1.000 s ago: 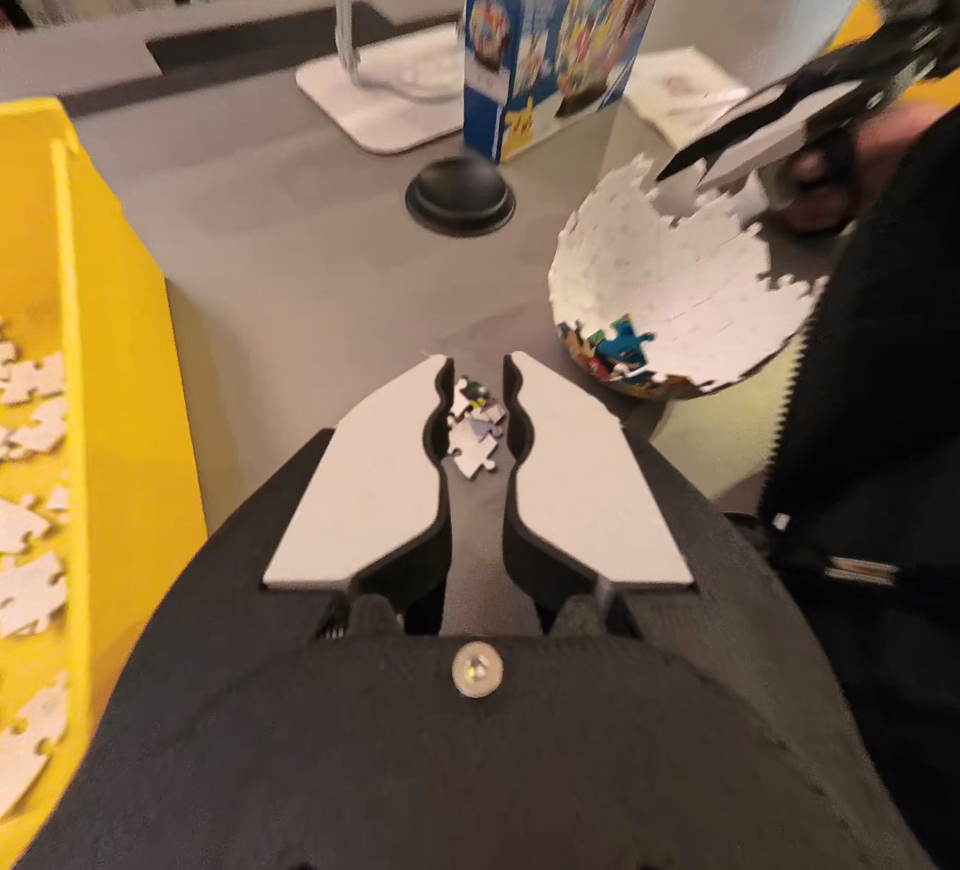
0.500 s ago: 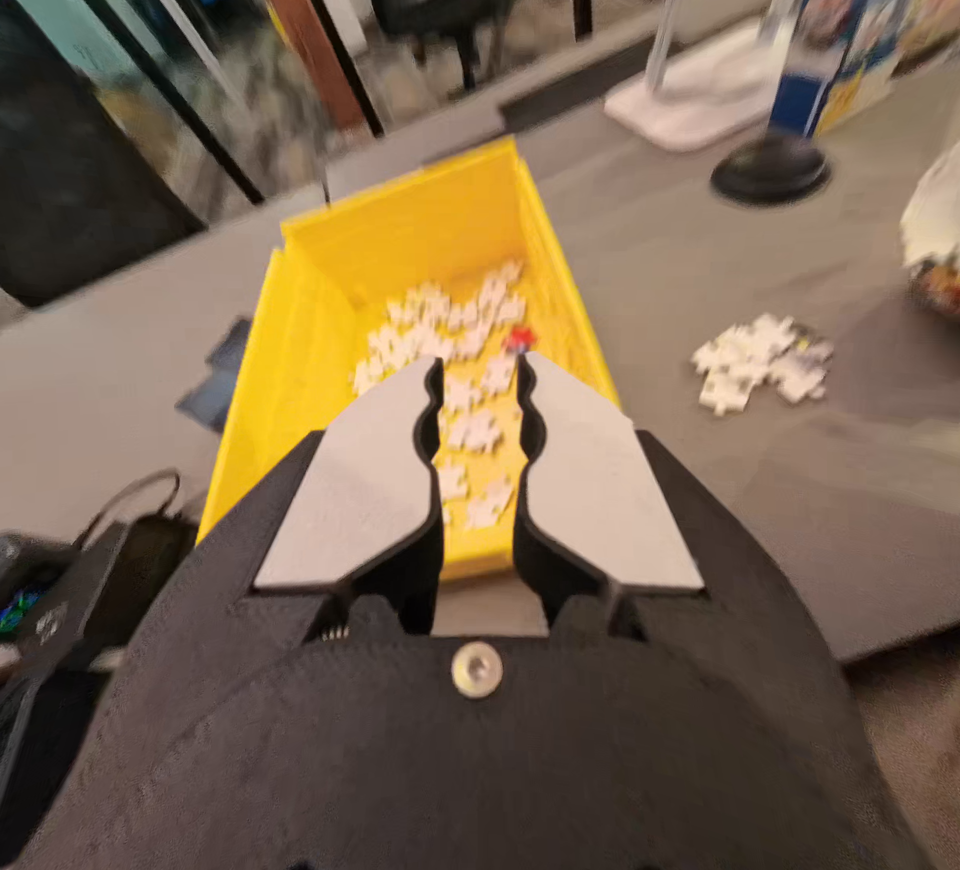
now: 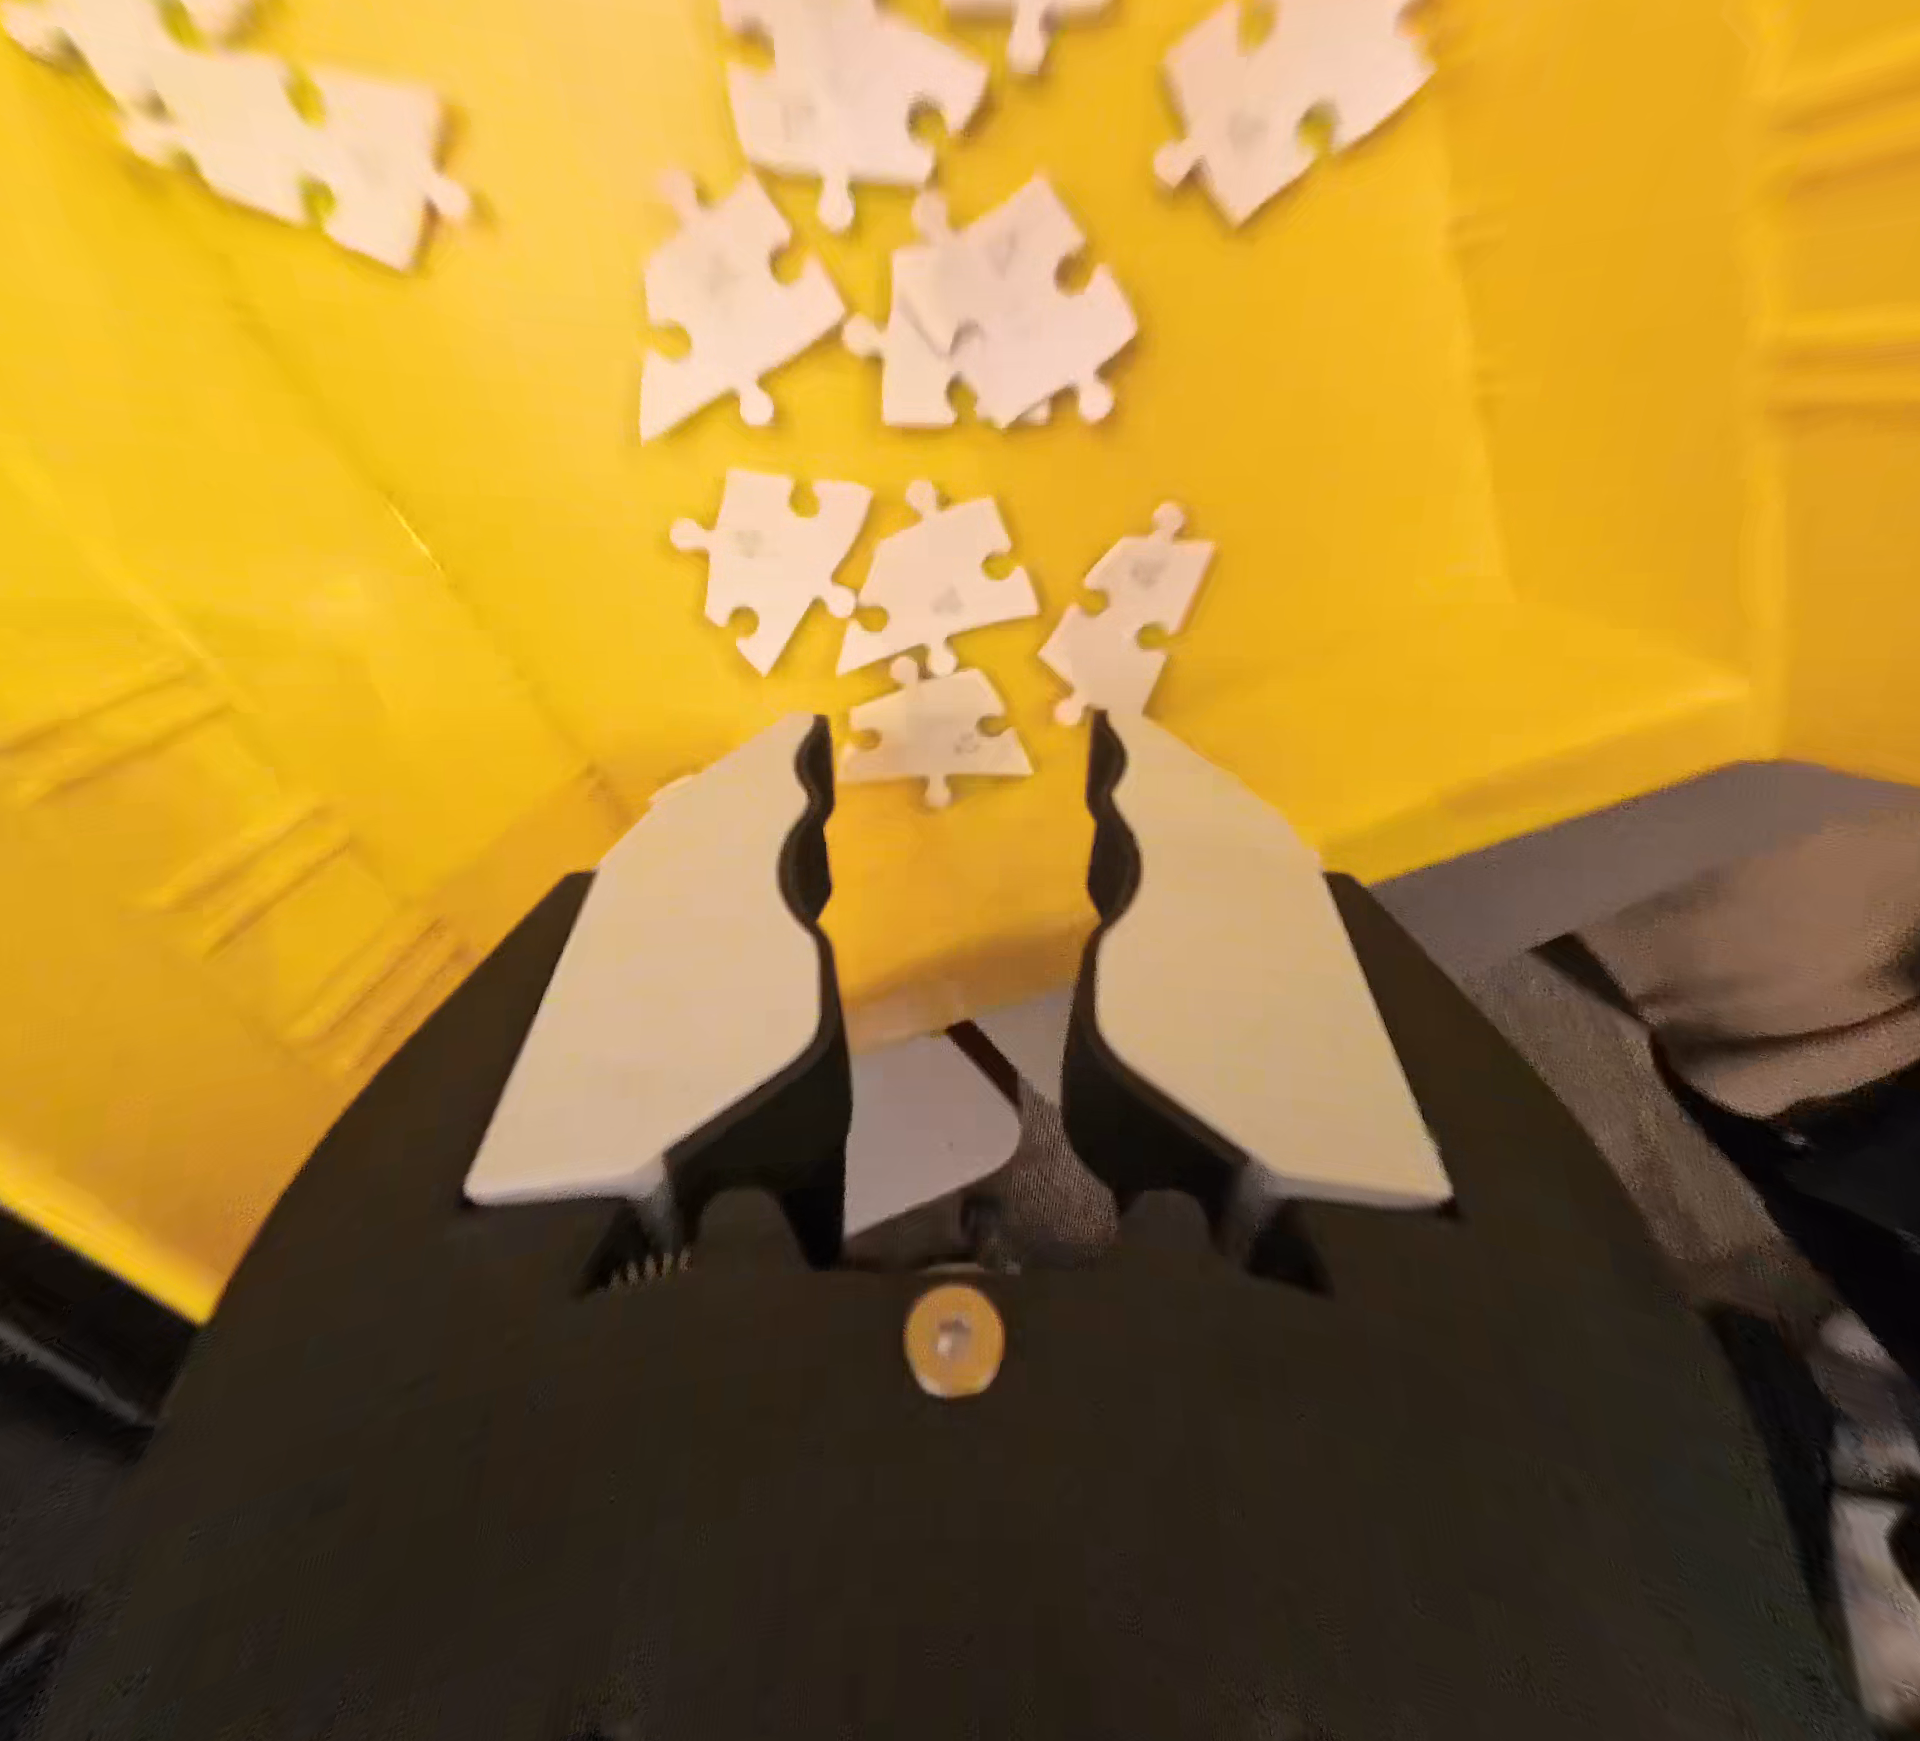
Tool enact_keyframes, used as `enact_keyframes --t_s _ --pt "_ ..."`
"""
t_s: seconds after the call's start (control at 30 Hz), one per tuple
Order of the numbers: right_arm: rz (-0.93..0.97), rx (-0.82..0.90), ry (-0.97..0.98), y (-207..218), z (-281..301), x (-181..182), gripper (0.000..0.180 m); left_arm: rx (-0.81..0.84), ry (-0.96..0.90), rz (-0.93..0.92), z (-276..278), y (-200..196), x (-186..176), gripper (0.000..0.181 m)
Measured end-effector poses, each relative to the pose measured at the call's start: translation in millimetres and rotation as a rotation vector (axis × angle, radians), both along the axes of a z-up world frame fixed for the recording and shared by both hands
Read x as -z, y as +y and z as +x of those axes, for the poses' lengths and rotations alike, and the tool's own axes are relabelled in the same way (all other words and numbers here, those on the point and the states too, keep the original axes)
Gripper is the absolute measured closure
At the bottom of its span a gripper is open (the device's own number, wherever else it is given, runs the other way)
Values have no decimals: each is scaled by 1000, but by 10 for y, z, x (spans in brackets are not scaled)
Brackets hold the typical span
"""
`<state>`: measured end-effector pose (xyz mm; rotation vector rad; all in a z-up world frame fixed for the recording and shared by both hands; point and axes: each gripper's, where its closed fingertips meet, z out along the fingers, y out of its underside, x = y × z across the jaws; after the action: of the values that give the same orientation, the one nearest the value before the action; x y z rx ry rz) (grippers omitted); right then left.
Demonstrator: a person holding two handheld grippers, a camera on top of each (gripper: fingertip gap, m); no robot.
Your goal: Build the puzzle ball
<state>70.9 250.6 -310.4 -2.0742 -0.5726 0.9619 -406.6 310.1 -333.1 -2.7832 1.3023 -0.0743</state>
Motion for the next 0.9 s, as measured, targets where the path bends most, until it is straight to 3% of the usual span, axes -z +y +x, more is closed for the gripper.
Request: enact_keyframes --t_s 0.17,0.3,0.47,0.6,0.83,0.9 --pt "4 -5 18 -7 -1 -23 130 8 70 -82 -41 38 75 132" --pt "8 -12 23 -17 -6 -34 130 1 93 -165 -74 48 110 144" --pt "12 -20 26 -28 -14 -41 129 62 191 -278 -103 33 156 134" --pt "12 -23 30 -32 -16 -46 129 103 270 -347 -120 62 172 140" --pt "20 -36 41 -53 -25 -68 129 91 344 -291 -130 32 194 144" --pt "23 -39 49 -60 -25 -79 129 71 300 -283 -89 10 195 158"
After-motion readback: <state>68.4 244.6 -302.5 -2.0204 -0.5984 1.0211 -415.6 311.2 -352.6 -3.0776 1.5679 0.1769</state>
